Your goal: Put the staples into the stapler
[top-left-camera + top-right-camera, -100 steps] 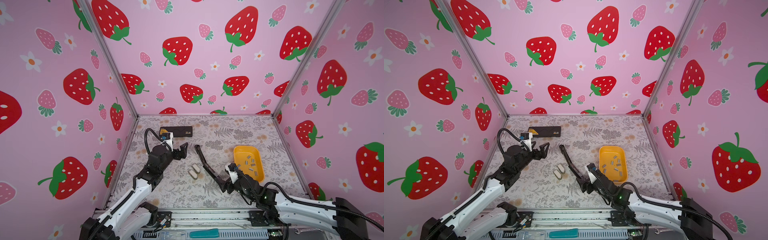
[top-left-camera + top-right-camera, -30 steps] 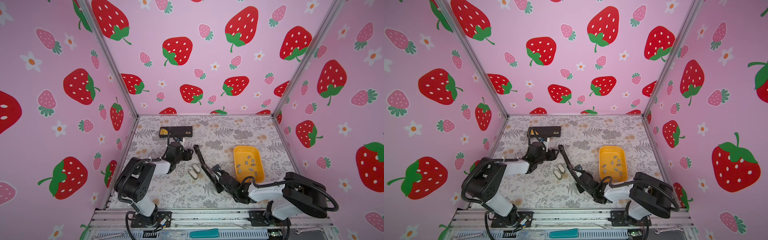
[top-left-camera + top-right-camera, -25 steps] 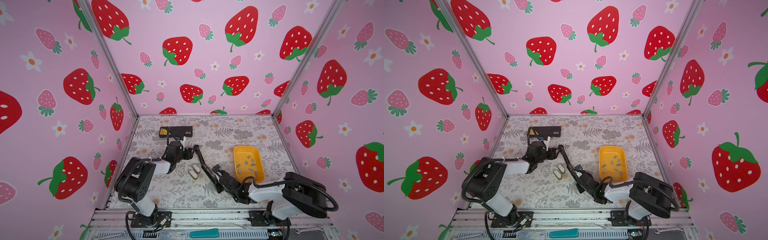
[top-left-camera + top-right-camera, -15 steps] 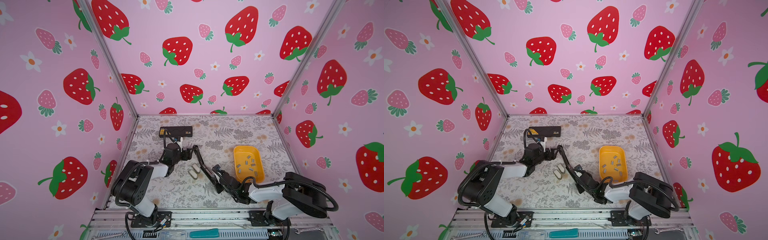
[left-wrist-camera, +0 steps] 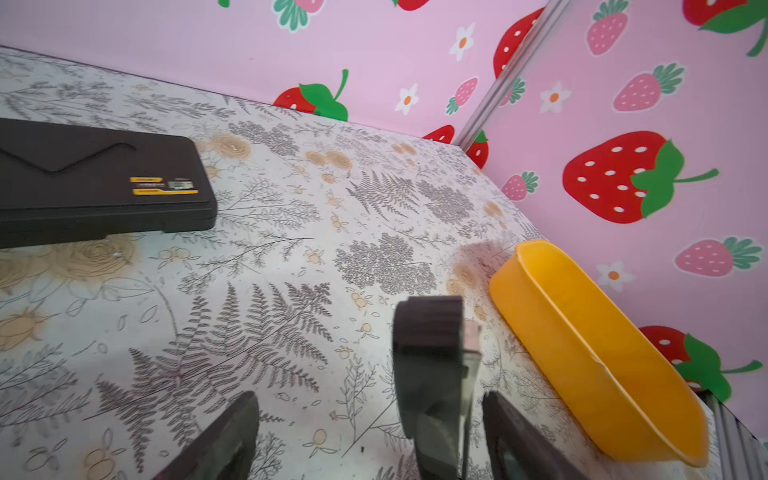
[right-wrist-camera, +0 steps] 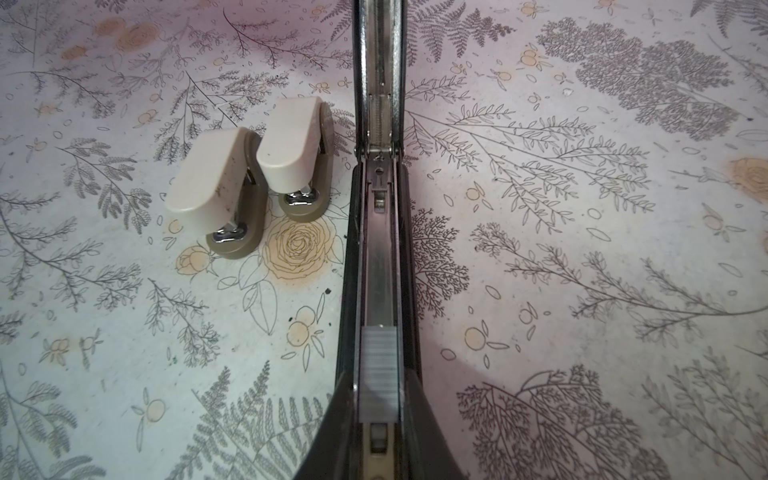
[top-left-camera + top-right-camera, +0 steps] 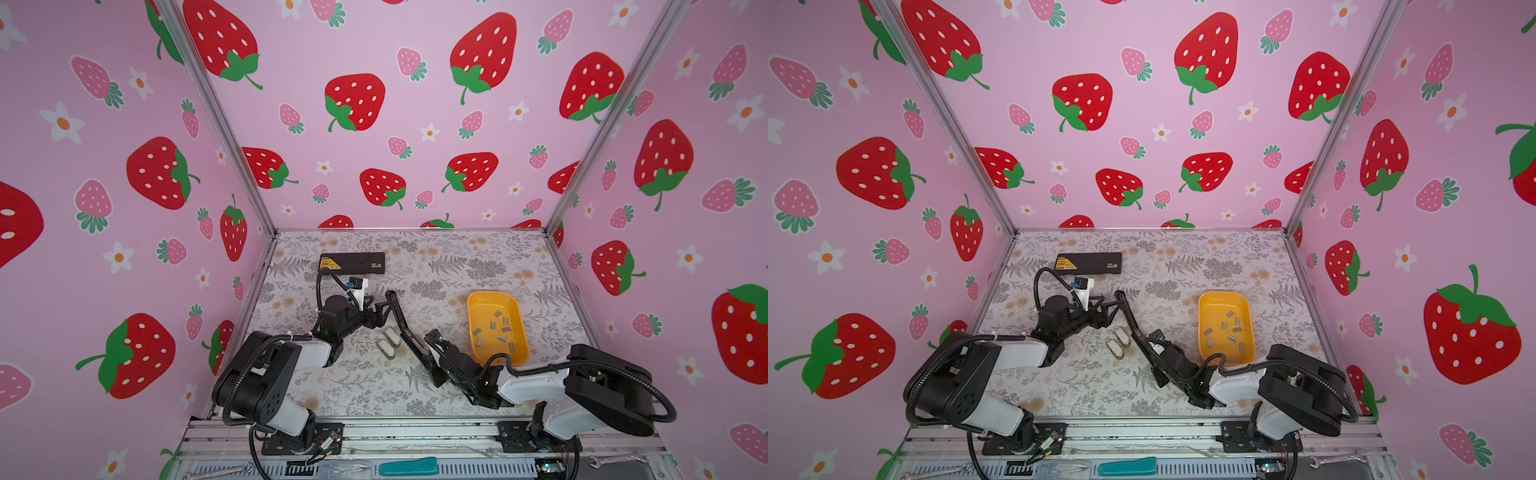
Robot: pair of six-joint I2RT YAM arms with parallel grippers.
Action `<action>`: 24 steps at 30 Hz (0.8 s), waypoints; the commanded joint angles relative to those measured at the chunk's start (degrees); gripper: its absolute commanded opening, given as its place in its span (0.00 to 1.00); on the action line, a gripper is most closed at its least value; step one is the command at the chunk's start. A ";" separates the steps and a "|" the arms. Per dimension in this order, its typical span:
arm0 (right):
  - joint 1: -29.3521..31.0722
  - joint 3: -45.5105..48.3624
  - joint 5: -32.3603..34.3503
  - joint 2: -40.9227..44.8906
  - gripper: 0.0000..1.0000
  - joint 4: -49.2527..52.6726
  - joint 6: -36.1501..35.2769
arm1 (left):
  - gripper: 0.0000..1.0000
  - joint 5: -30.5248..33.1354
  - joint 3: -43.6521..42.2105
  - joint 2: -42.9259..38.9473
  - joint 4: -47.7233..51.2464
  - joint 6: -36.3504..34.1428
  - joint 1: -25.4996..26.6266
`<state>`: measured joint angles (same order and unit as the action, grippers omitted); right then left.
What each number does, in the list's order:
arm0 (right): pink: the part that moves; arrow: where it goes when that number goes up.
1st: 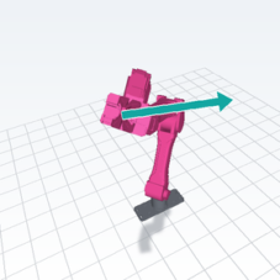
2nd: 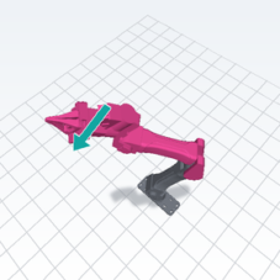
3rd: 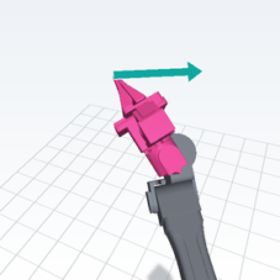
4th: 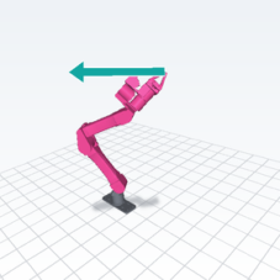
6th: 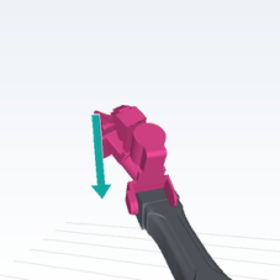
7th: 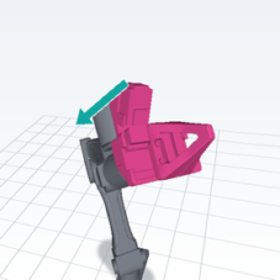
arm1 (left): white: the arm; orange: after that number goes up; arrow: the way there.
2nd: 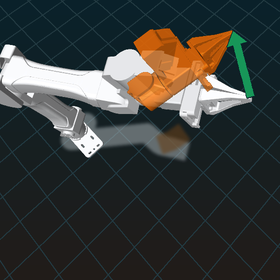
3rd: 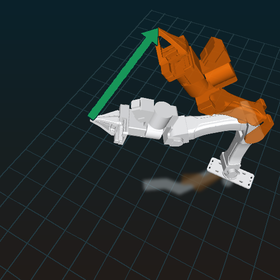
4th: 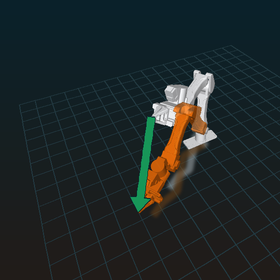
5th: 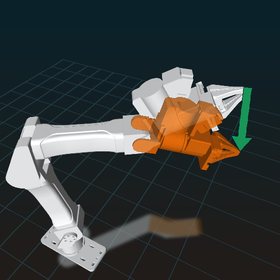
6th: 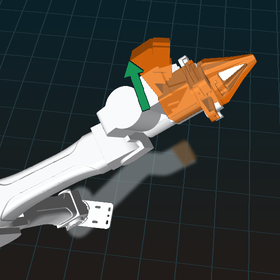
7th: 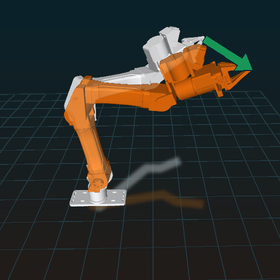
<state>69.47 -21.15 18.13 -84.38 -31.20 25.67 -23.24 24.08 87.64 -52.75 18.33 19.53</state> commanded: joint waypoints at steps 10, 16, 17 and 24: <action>-0.03 0.39 -0.59 0.86 0.11 -4.16 0.39 | 0.77 -4.84 4.27 4.60 -4.09 1.61 1.88; -0.04 1.39 -0.85 1.35 0.11 -5.28 0.06 | 0.63 -5.84 3.74 2.90 -4.83 0.11 3.63; -0.04 1.61 -1.18 1.55 0.11 -5.94 -0.07 | 0.62 -5.93 3.38 2.11 -4.85 -0.73 4.20; 0.10 3.10 -2.40 2.39 0.11 -9.13 -1.45 | 0.52 -6.11 2.91 -0.66 -3.37 -7.15 8.99</action>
<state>69.47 -18.61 16.43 -83.90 -35.03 25.23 -28.12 26.83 87.74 -54.61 15.29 27.14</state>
